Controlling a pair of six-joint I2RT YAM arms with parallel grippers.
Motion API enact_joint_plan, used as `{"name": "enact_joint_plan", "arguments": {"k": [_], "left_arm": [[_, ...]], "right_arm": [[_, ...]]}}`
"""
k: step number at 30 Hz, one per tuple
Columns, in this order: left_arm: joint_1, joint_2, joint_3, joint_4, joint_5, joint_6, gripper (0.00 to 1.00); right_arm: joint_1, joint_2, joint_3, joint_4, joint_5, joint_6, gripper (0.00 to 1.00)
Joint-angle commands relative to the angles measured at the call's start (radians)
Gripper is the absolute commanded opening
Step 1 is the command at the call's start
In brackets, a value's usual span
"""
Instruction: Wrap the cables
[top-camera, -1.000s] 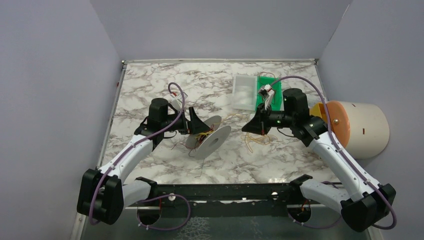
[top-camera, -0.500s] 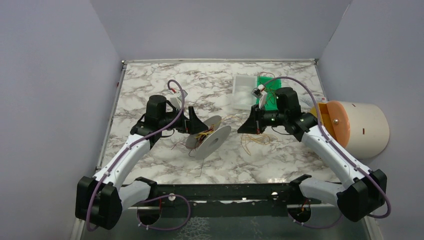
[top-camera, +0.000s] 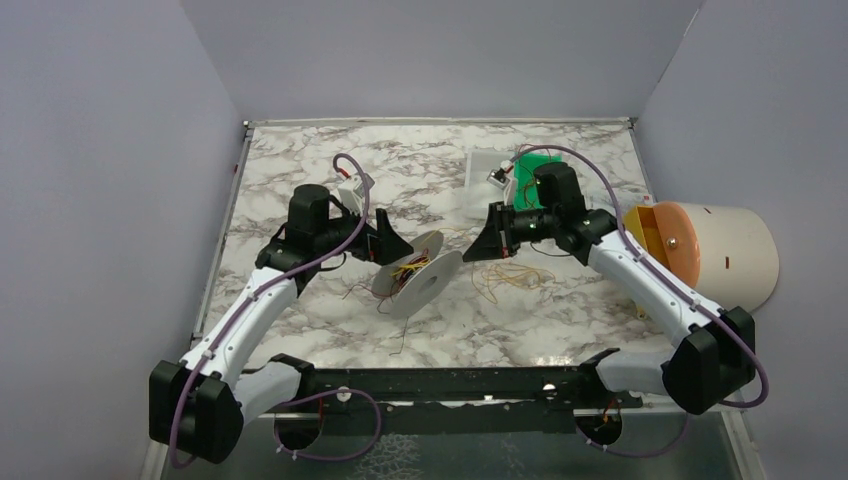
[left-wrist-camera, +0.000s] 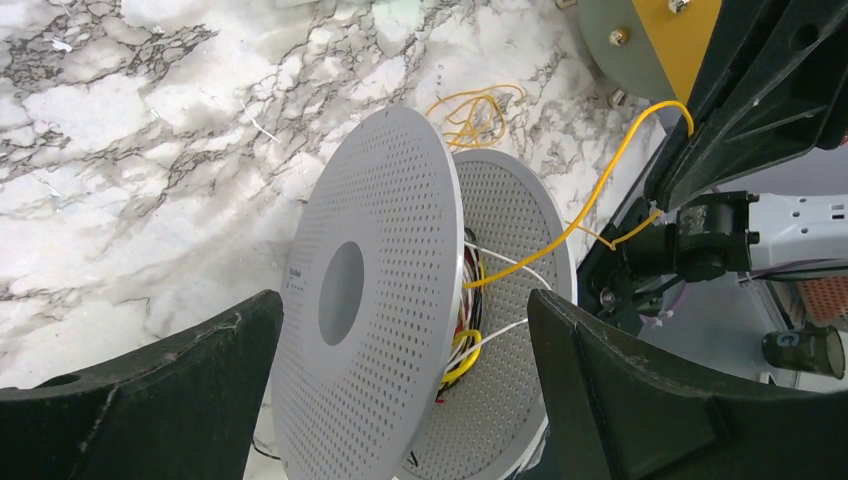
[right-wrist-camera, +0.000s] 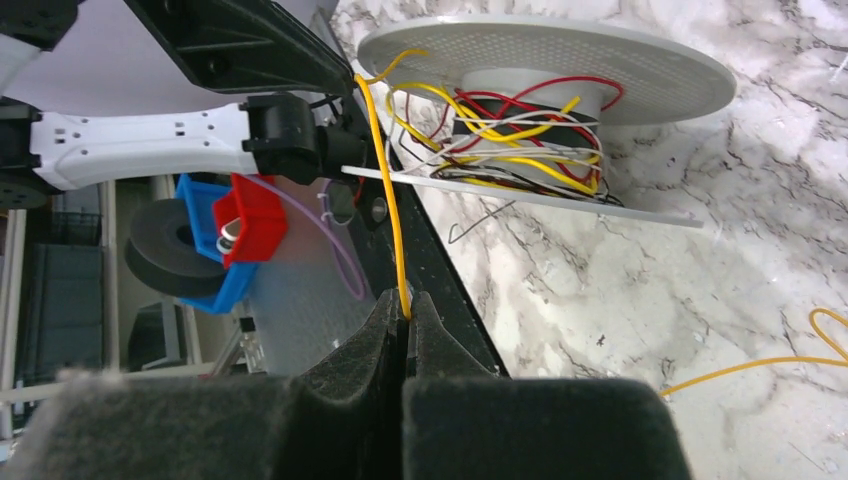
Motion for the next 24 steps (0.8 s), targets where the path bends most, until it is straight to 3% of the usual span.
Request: {"name": "enact_joint_plan", "arguments": {"k": [1,24], "left_arm": [[-0.005,-0.011,0.047,0.013,-0.029,0.036,0.94],[-0.067,0.015,0.063,0.013,-0.014,0.105,0.91]], "right_arm": [[0.013,0.023,0.051,0.001,-0.056,0.063,0.01],[0.029,0.103,-0.046,0.161,-0.119,0.346,0.01]]}}
